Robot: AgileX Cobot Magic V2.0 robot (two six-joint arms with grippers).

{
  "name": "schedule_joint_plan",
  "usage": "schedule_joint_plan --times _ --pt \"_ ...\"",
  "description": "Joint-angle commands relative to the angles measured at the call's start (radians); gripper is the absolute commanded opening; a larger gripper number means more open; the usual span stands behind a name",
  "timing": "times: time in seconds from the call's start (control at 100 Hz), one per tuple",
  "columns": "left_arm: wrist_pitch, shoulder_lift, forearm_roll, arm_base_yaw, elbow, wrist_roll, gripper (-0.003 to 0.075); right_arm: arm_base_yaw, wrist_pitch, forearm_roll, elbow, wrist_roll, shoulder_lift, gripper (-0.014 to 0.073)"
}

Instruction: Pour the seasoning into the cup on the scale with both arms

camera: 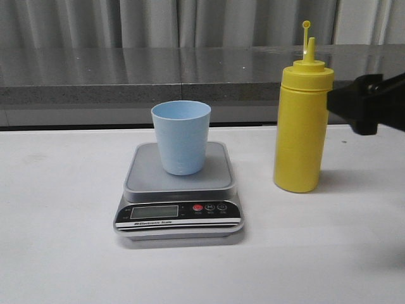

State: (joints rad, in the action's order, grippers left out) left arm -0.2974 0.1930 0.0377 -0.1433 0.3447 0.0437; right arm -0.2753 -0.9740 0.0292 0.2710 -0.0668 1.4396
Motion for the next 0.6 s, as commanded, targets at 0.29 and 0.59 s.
schedule_joint_plan --times 0.29,0.59 --pt "0.081 0.012 0.000 0.002 0.024 -0.004 -0.0018 0.005 0.400 0.067 -0.002 0.104 -0.508 0.0654" --pt "0.081 0.012 0.000 0.002 0.024 -0.004 -0.0018 0.005 0.739 0.085 -0.002 0.124 -0.877 0.0654"
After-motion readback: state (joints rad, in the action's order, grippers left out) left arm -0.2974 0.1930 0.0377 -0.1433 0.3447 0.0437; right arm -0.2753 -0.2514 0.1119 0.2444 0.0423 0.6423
